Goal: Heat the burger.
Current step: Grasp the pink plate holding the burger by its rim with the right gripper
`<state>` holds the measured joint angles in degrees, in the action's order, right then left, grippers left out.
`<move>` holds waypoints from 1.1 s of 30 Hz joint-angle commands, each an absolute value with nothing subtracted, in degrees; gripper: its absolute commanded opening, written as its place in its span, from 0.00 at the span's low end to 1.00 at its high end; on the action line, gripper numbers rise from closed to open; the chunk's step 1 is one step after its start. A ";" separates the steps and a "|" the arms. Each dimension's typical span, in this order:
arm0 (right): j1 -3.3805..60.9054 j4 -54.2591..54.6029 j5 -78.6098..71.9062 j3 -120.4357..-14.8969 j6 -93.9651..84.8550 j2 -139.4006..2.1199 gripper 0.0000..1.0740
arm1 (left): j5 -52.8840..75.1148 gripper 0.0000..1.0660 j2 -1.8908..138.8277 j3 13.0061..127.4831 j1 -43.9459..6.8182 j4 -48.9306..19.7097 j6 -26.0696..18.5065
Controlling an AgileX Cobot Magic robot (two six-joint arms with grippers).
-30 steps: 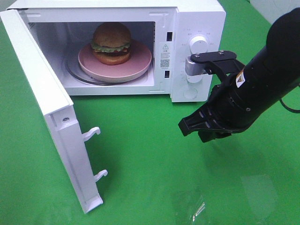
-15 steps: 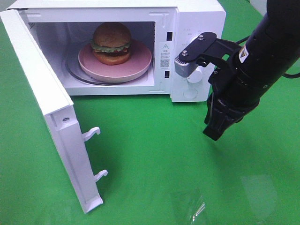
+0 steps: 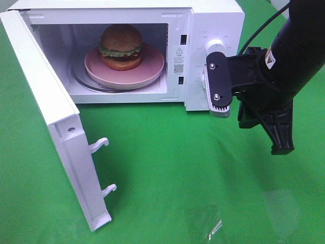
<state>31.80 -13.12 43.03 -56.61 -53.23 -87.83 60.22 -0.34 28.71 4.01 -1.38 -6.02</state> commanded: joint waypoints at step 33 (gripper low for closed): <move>31.68 -20.00 22.80 -56.95 -59.19 -87.66 0.91 | 59.47 0.94 -1.32 28.59 4.18 -1.43 -6.07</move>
